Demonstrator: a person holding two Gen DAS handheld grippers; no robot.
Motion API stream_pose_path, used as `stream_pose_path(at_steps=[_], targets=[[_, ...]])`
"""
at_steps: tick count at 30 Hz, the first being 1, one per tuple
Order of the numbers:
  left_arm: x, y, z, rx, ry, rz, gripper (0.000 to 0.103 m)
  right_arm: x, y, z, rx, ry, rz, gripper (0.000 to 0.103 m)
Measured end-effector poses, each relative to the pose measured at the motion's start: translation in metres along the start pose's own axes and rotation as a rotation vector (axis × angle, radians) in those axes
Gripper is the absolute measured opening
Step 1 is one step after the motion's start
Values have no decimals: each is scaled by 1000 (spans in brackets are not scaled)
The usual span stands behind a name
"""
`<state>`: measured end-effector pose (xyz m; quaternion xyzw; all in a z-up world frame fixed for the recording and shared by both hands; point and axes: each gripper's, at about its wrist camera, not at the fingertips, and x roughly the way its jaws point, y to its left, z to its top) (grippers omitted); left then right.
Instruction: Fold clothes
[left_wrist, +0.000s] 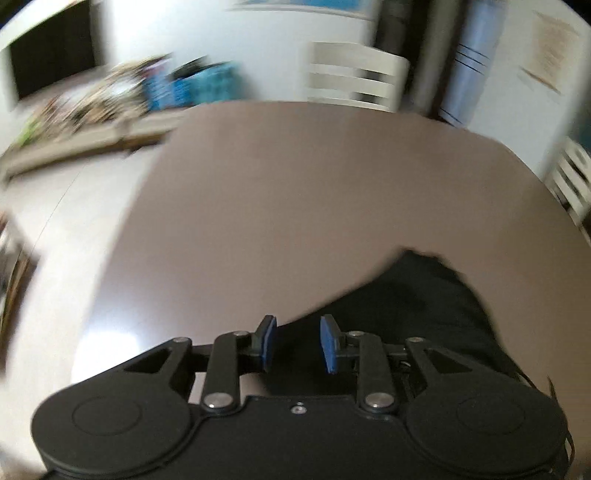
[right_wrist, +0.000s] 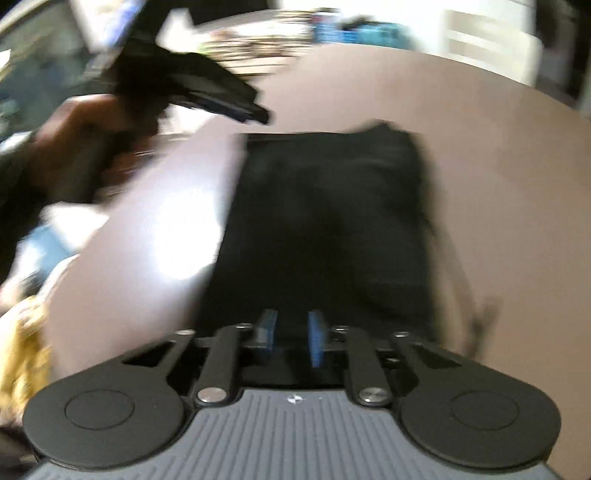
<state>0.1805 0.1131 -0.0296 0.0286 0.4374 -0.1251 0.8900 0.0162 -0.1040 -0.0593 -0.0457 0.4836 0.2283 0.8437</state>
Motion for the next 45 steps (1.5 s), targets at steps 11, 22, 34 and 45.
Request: stream_pose_path(at_steps=[11,22,34,45], targets=[[62,-49,11,175,68,-20,26,9,-20,-26,68,45,-74,16],[4,-37,-9,191,-28,-61,34,-29,-8,-18,122,-3,-41,21],[-51,-65,-145,31,145,-153,34,-5,-47,-13,85,86,-6,17],[-57,-58,-132,136,218,6,34,-21,-21,-46,152,101,108,22]])
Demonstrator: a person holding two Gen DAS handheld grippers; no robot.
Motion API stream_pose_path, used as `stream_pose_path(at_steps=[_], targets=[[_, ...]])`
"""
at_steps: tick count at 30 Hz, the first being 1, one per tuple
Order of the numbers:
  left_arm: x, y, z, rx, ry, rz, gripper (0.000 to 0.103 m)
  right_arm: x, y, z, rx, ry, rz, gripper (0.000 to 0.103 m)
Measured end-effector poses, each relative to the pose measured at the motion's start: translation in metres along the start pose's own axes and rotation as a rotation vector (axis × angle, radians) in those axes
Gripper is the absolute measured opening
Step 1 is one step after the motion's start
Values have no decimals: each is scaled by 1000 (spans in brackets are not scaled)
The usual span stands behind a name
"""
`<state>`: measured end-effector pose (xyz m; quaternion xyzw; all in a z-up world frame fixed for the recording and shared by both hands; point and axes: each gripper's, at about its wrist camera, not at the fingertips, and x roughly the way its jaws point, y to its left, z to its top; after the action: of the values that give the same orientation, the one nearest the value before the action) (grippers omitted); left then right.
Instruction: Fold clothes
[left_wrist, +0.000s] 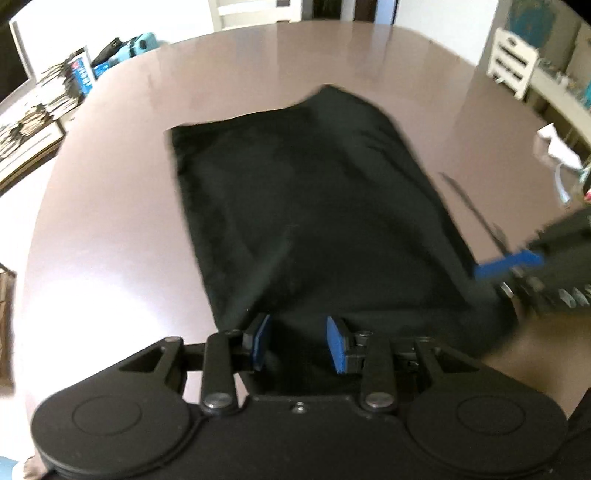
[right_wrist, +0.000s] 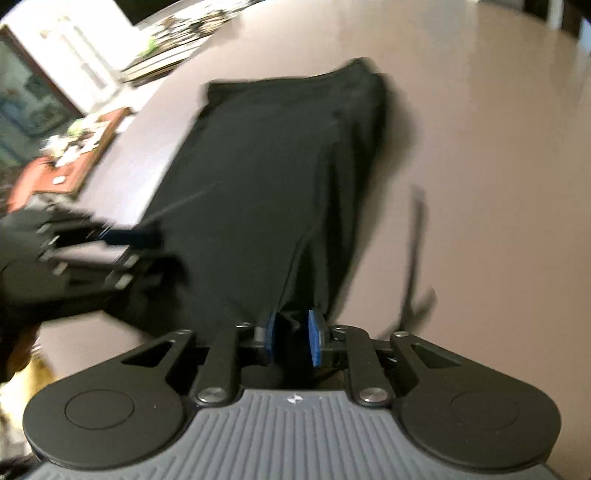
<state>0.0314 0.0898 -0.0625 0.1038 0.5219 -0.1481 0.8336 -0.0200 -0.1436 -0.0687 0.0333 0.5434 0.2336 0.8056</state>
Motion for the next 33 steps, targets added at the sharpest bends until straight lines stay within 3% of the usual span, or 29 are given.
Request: stream_pose_path(at_steps=[4,8,14,17,21,25,28,33], targets=[[-16,2,38,6,-94,-19,51,-16,12,0,-57,-96,-54,25],[4,-16,89,88,-170,-26,50,-11,31,1,-75,-102,-67,21],[54,-66,149,234,-230,-142,48,7,61,-8,-59,-95,-170,21],[71,-73,154,308,-218,-176,48,19,59,-11,-11,-81,-213,20],[91,-82,153,333,-175,-197,48,21,58,-11,39,-88,-235,20],[109,-80,158,267,-154,-201,52,18,57,-19,46,-100,-243,19],[115,-81,165,282,-163,-182,59,12,59,-29,49,-106,-243,20],[89,-68,166,317,-206,-190,58,4,64,-29,32,-133,-239,21]])
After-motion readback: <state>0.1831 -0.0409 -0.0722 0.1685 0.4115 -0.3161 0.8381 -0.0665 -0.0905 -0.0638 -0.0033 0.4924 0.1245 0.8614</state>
